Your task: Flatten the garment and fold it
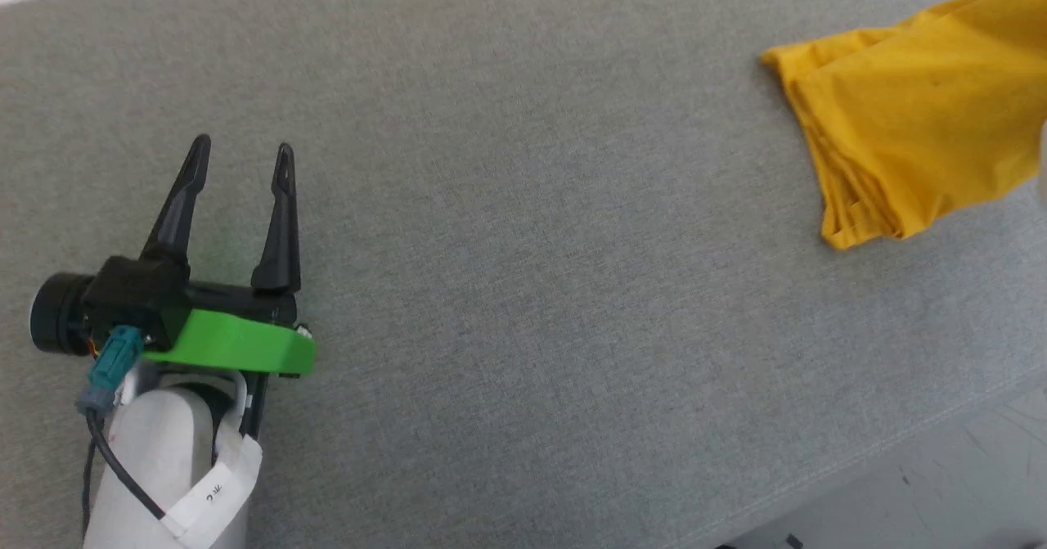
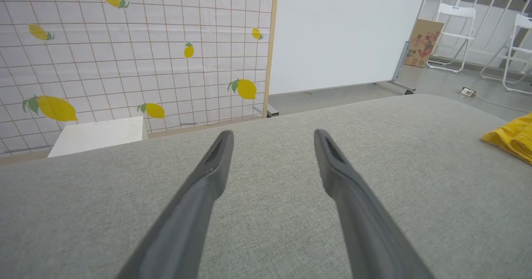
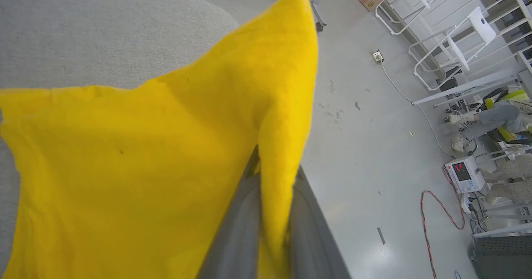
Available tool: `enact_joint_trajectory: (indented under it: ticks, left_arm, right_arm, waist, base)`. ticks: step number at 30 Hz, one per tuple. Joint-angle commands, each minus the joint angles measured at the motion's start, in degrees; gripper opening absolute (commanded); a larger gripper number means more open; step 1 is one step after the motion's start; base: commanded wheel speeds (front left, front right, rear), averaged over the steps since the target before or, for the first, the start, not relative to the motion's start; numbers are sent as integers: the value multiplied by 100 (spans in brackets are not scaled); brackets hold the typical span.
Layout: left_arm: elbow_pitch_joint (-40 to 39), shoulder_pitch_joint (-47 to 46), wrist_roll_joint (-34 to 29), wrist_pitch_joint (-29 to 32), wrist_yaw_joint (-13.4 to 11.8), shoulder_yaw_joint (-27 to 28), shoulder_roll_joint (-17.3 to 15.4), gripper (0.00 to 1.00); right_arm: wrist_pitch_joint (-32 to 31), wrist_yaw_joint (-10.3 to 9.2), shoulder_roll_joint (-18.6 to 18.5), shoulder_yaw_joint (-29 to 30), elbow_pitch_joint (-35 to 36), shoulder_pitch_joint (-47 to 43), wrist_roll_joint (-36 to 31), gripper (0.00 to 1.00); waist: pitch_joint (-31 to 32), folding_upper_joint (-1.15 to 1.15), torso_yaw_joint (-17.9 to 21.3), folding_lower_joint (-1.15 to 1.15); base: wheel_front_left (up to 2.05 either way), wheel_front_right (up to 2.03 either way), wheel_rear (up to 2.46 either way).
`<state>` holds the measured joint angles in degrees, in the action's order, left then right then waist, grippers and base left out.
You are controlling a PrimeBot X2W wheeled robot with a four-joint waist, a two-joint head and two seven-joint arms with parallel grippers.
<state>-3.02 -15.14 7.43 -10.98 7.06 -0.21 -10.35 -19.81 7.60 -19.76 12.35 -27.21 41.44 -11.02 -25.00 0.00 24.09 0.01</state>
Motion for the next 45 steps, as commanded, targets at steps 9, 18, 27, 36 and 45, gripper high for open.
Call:
enact_joint_trajectory:
  ticks: [9,18,27,36,45]
  left_arm:
    - [-396,-182,-78,235,13,-17,-213,100]
    - [-115,-37,47,40,-48,-84,-80,100]
    - [693,384,307,-326,-126,-195,352,100]
    - [1209,690,488,-396,-148,-312,565,100]
    - [1435,856,585,-400,-135,-378,670,100]
  right_arm:
    - [586,-11,154,1005,-564,581,-896,0]
    - [748,-11,244,1686,-973,547,-1506,100]
    - [1630,-11,354,1462,-605,-198,-806,100]
    - [2387,-11,617,411,905,-1724,906,100]
    - [2442,-11,1080,-277,2593,-3293,1695,100]
  waist:
    - [-635,0,-220,-1]
    - [-188,0,-478,-1]
    - [1163,0,-1008,-1]
    - [1991,0,-1669,-1]
    - [2350,0,-2245,-1]
  base:
    - [0,0,0]
    - [0,0,0]
    - [0,0,0]
    - [0,0,0]
    - [0,0,0]
